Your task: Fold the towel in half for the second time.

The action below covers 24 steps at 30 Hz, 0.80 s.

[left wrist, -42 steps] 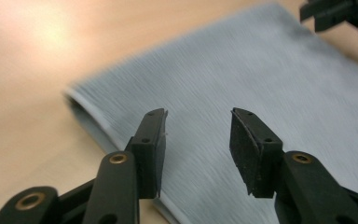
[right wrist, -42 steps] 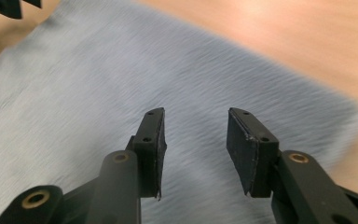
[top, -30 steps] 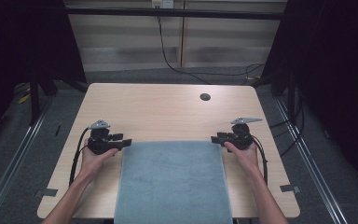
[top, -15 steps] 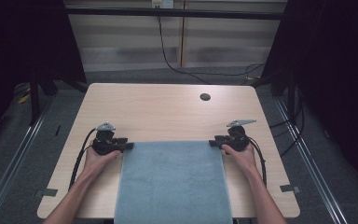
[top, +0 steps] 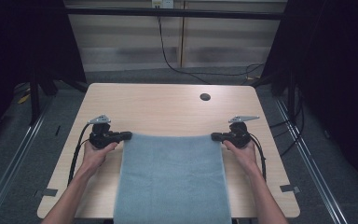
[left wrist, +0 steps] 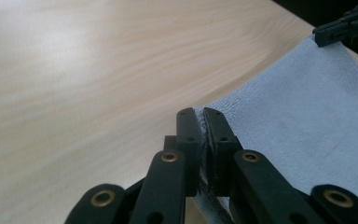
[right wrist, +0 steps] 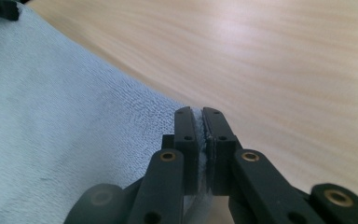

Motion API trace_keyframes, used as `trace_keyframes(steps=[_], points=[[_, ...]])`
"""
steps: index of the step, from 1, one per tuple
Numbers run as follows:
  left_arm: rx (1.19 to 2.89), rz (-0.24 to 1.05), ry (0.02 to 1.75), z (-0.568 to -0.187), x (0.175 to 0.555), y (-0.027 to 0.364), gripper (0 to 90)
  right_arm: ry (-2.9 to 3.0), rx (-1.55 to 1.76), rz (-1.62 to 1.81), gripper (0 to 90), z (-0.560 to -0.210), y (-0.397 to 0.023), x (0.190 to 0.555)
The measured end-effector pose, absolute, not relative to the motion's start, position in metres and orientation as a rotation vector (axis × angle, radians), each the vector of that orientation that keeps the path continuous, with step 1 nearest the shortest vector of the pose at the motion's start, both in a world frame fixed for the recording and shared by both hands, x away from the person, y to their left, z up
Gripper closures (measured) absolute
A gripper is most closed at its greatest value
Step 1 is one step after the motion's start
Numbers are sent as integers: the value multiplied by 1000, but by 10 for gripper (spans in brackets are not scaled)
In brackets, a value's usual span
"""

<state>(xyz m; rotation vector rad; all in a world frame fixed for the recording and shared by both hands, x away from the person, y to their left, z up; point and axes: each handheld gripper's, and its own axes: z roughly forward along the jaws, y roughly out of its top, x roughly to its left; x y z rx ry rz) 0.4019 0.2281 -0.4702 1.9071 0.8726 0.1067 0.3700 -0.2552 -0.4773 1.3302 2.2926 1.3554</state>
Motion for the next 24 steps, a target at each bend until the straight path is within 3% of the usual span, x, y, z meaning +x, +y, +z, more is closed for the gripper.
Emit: trace_keyframes(steps=[17,24], points=[[1733,211,835,-386,436,226,861,2090,1223,1516,863,-386,-266,400],[1737,232,767,-377,417,227,860,2072,1164,1537,863,-371,-268,388]])
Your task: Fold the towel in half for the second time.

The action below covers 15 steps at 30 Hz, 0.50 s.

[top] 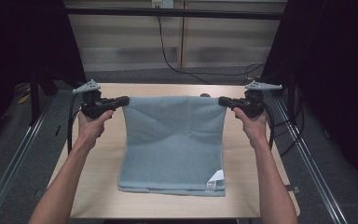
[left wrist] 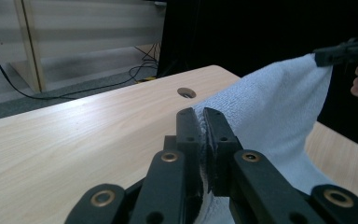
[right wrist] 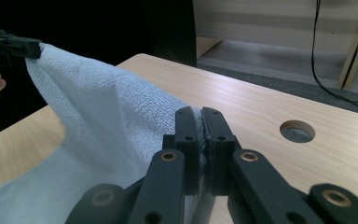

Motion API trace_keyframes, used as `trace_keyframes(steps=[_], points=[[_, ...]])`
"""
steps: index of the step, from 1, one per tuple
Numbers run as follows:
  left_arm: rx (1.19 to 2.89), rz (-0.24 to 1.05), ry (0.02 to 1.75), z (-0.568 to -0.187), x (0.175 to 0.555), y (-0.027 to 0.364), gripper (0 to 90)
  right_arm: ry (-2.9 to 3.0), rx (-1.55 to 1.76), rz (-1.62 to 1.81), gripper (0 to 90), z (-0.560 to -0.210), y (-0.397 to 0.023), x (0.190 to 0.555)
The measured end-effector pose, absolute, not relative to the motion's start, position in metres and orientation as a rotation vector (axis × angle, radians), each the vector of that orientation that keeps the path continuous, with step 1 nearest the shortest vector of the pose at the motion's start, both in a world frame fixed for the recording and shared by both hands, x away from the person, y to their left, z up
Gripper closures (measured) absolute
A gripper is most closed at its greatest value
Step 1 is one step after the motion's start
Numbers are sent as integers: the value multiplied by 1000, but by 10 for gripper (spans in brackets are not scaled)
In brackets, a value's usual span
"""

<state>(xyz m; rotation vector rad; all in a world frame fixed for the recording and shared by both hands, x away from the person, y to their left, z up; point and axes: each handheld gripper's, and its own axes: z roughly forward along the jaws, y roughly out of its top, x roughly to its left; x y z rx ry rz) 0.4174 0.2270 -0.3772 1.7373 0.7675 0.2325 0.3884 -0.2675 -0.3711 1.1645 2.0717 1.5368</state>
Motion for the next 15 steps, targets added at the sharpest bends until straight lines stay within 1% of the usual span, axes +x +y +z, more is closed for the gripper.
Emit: trace_keyframes(steps=[5,15], points=[[1752,247,728,-382,393,232,860,2090,1123,1545,863,-373,-269,364],[1772,204,689,-404,353,243,859,2204,1012,1457,862,-381,-259,303]])
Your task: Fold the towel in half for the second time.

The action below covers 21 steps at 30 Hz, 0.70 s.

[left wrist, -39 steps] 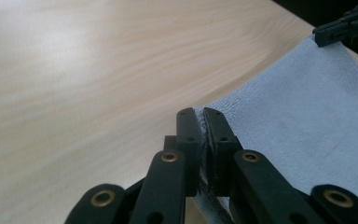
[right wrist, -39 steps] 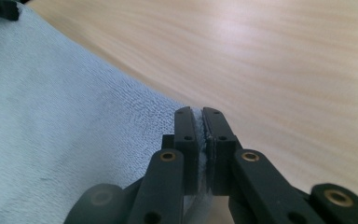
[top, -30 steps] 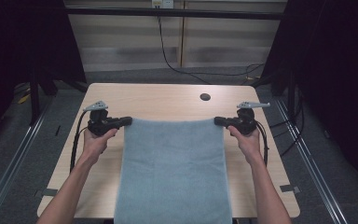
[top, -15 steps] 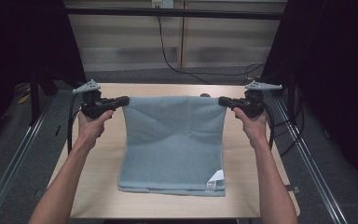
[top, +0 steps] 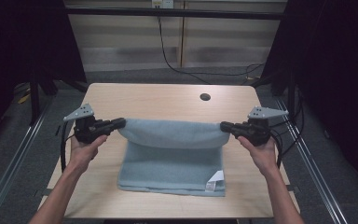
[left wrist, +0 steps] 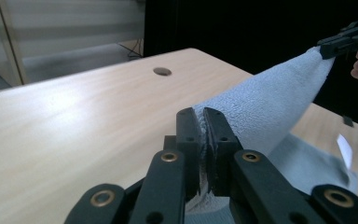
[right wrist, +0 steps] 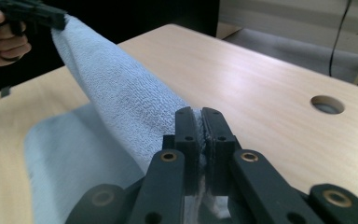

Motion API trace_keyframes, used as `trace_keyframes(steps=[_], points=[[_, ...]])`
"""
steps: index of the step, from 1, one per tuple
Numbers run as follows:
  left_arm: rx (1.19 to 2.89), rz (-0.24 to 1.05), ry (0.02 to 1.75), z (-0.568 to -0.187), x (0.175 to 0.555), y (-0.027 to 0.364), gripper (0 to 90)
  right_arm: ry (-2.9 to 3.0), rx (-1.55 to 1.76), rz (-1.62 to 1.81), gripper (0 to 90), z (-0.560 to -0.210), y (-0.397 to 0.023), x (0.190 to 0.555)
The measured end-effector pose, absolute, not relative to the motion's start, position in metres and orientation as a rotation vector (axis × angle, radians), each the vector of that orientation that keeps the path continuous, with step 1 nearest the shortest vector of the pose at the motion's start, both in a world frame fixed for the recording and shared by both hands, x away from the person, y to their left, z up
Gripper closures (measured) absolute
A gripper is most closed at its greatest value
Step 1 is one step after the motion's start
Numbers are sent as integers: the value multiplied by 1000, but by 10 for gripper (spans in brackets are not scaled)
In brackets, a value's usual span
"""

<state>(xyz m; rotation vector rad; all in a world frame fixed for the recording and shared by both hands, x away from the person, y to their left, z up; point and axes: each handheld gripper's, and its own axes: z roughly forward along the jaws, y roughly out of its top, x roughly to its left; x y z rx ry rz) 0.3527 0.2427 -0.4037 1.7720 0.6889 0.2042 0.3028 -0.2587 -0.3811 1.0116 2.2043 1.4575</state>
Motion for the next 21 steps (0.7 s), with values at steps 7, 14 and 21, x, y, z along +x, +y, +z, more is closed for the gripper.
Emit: trace_keyframes(steps=[7,14,21], points=[[1807,188,686,-419,325,244,857,2273,996,1422,861,-398,-254,271],[1909,139,701,-440,301,245,847,2339,1027,1378,856,-427,-252,242],[1922,103,735,-455,278,254,816,2388,1080,1418,814,-448,-252,222]])
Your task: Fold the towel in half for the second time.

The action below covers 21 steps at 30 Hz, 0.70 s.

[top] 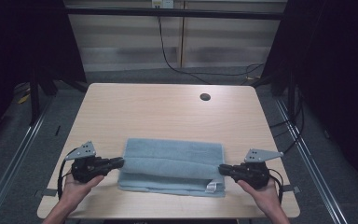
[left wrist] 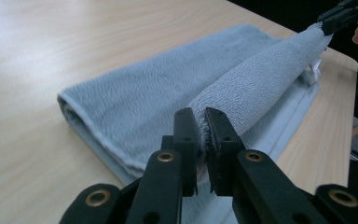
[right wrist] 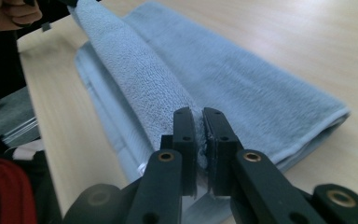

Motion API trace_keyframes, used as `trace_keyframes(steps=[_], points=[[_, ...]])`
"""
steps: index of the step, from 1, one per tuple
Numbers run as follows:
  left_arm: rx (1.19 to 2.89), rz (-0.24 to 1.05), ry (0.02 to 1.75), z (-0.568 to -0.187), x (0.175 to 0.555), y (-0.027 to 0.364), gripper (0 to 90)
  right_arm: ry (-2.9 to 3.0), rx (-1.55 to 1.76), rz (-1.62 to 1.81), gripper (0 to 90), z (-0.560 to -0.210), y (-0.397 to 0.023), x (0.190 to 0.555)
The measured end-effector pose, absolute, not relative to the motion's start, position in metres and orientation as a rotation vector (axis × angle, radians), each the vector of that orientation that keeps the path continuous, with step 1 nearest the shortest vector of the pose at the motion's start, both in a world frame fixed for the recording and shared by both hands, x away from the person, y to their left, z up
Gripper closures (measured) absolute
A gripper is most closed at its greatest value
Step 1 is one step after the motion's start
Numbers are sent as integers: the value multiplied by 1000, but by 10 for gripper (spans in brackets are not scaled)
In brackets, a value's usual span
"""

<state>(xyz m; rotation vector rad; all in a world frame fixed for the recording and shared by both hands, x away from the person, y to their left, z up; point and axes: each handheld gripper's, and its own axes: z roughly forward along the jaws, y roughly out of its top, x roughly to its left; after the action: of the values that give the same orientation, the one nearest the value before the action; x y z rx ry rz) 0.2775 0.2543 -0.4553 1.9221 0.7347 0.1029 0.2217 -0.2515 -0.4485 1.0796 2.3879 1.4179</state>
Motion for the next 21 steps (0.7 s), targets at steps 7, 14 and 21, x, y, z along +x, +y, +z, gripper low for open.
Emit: trace_keyframes(steps=[7,14,21], points=[[1876,124,755,-454,265,261,542,2266,1127,1492,688,-447,-263,204],[1829,179,912,-470,284,288,395,2153,1249,1455,576,-461,-273,211],[1800,203,973,-476,286,298,299,2107,1302,1477,477,-463,-278,212]])
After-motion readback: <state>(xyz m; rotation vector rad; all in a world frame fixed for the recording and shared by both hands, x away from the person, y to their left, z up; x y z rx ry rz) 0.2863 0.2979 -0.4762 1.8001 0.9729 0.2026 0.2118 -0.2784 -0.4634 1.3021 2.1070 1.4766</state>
